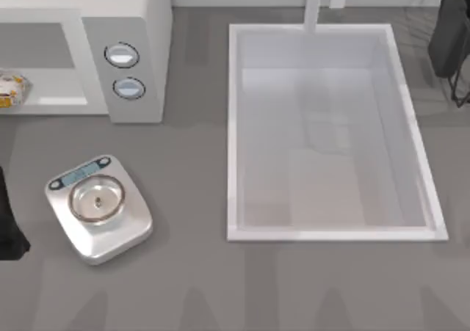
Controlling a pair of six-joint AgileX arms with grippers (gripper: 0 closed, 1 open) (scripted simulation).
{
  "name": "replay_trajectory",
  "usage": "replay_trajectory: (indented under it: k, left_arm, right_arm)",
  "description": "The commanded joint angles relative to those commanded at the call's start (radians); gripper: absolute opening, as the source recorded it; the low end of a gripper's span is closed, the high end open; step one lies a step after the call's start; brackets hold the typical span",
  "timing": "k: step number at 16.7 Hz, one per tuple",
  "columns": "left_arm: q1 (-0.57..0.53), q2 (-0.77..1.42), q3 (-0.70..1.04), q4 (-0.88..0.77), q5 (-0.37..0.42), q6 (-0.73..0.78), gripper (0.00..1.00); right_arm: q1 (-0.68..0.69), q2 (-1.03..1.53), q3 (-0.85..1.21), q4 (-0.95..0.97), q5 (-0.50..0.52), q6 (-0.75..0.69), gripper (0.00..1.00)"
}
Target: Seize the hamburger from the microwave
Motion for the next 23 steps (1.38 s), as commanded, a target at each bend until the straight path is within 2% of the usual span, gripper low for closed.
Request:
replay_trajectory:
  k: [15,19,23]
  left_arm:
    - [0.001,0.009,0.003,0.005,0.001,0.0,1.0]
    - [0.012,0.146,0.05,0.073,0.014,0.005,1.0]
    - [0.035,0.418,0.145,0.211,0.04,0.016,1.0]
  right_arm:
    - [0.0,0.0,0.0,0.0,0.0,0.0,1.0]
    - [0.0,0.0,0.0,0.0,0.0,0.0,1.0]
    - [0.0,0.0,0.0,0.0,0.0,0.0,1.0]
